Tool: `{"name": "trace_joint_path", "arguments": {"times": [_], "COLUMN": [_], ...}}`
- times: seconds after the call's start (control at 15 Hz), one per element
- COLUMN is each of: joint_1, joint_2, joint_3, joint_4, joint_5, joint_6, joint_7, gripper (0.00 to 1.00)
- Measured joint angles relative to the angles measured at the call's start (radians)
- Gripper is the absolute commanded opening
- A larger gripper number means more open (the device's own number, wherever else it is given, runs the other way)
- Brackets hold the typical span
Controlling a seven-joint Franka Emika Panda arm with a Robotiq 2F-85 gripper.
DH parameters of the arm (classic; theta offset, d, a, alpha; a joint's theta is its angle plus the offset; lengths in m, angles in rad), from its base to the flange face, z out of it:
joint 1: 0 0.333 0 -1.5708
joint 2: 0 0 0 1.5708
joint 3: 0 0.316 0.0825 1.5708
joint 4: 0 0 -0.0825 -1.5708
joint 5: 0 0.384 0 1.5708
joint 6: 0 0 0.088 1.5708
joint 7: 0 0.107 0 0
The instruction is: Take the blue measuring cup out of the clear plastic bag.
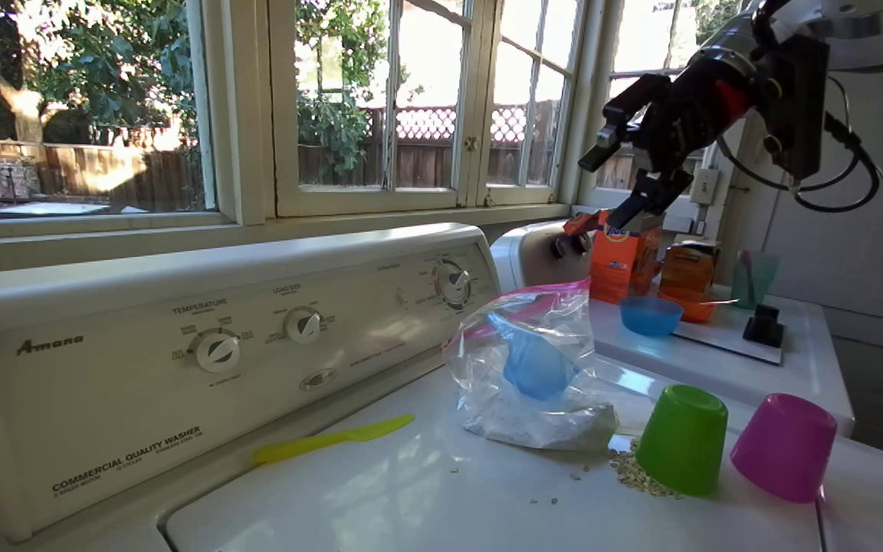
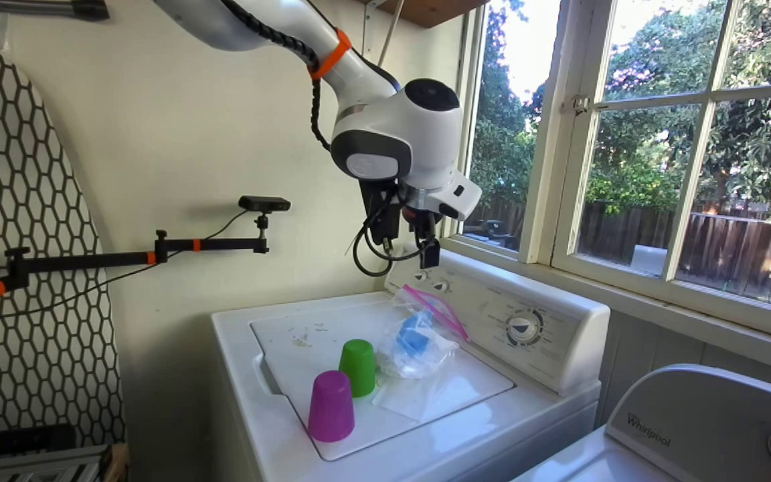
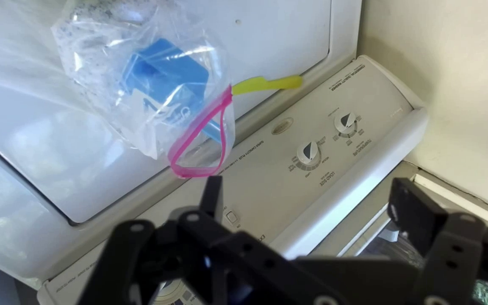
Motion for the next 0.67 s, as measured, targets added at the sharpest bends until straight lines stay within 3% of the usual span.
{"name": "trace_joint_path", "arguments": {"times": [0.4,0.47,0.67], "joint_1": [-0.005,-0.005,-0.004], "joint_2": [0.005,0.007,0.022], "joint_3": [0.018,0.024,0.042], "joint_4": [0.005,0.006,0.008], "joint_5": [-0.008,-0.014,-0.077], "joint_6": [0.044,0.056,0.099], "joint_7": [0.002,0.003,0.025], "gripper": [1.00,0.81,0.58]}}
